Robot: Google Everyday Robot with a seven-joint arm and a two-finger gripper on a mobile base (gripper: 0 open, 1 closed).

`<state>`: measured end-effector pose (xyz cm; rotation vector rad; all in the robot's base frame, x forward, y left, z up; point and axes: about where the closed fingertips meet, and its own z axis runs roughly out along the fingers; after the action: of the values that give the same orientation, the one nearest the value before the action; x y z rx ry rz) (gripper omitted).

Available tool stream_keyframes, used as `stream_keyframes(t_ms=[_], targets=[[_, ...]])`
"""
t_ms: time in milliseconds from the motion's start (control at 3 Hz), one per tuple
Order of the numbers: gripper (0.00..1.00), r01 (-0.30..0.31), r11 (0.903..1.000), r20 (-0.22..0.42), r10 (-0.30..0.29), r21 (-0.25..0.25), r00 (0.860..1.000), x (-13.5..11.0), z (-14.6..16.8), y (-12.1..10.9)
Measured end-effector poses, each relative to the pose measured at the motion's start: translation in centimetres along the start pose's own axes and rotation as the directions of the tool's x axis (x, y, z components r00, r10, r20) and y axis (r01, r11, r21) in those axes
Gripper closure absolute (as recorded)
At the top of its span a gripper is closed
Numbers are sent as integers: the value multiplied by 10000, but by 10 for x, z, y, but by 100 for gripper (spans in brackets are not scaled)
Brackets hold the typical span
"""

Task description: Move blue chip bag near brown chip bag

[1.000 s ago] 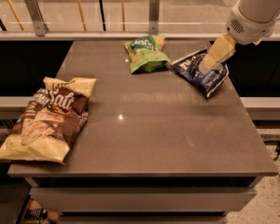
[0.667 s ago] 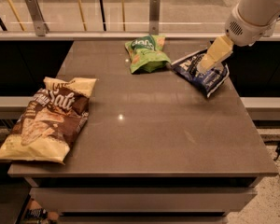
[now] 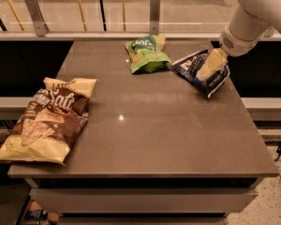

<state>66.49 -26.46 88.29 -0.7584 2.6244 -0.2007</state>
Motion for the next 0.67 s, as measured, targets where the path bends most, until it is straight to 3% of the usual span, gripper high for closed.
stream_keyframes(t_ms=[333,667], targets=[[0,0,10000,-1,0,-1,10000,0,0,0],[0,-103,9991,-309,91,-407,9995,-5,20,1]])
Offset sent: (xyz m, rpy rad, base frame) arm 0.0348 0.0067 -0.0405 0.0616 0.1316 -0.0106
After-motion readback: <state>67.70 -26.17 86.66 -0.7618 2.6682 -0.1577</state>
